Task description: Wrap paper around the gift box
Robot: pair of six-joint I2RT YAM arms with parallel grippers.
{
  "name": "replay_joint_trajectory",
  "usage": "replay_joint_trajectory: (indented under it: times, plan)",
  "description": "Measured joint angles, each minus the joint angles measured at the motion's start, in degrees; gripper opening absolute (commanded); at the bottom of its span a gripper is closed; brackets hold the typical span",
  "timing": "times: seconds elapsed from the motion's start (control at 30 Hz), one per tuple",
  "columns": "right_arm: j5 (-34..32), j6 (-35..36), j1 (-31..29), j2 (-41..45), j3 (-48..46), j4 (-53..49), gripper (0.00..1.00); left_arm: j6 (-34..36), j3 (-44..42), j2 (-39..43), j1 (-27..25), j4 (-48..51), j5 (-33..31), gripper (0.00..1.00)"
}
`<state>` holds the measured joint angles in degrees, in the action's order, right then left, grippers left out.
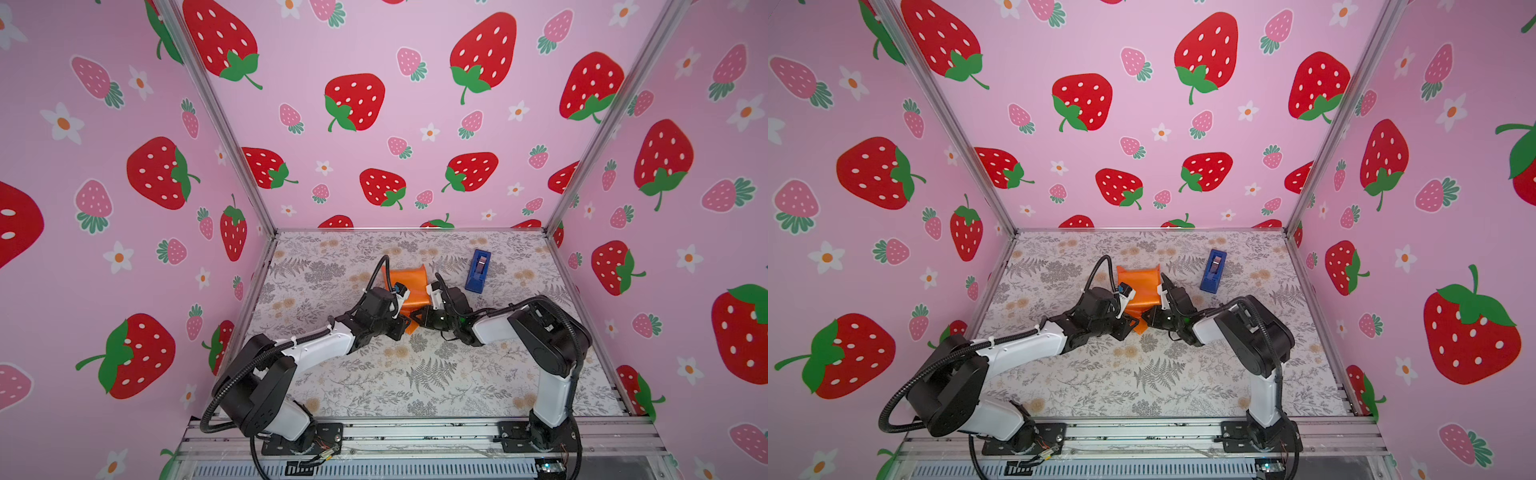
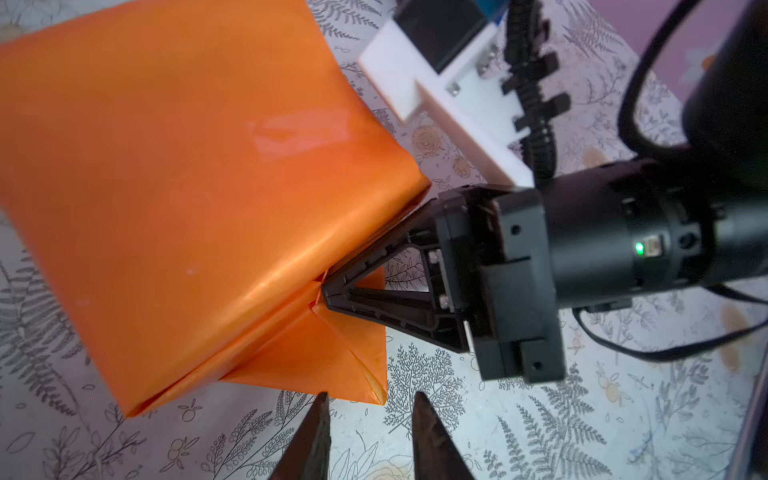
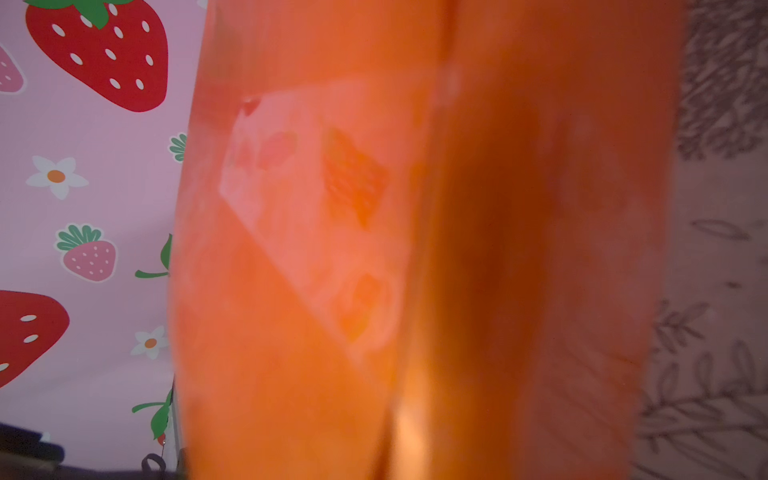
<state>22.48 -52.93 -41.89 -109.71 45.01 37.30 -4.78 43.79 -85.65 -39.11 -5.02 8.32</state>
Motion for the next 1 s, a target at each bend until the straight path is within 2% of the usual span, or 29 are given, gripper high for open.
replay_joint_trajectory:
  times: [0.07, 0.13, 0.53, 0.77, 1.0]
  plan:
    - [0.0, 0.0, 0.0, -0.07, 0.04, 0.0, 0.11, 3.41, 0.0, 0.0, -1.31, 0.0, -2.19, 0.47]
    - [0.0, -0.04, 0.0, -0.07, 0.07, 0.0, 0.11, 6.51, -0.02, -0.02, -2.29, 0.04, -3.85, 0.5]
    - [-0.02, -0.46, 0.0, -0.07, 0.74, -0.04, 0.11, 22.43, -3.91, -2.8, -6.01, -3.15, -9.46, 0.5]
    - [-0.04, -0.85, 0.0, -0.07, 0.76, -0.07, 0.11, 27.47, -4.63, -7.15, -7.76, -6.95, -12.02, 0.49]
    - [-0.04, -1.07, 0.0, -0.07, 0.81, -0.07, 0.11, 29.24, -4.63, -9.51, -8.35, -10.1, -14.36, 0.48]
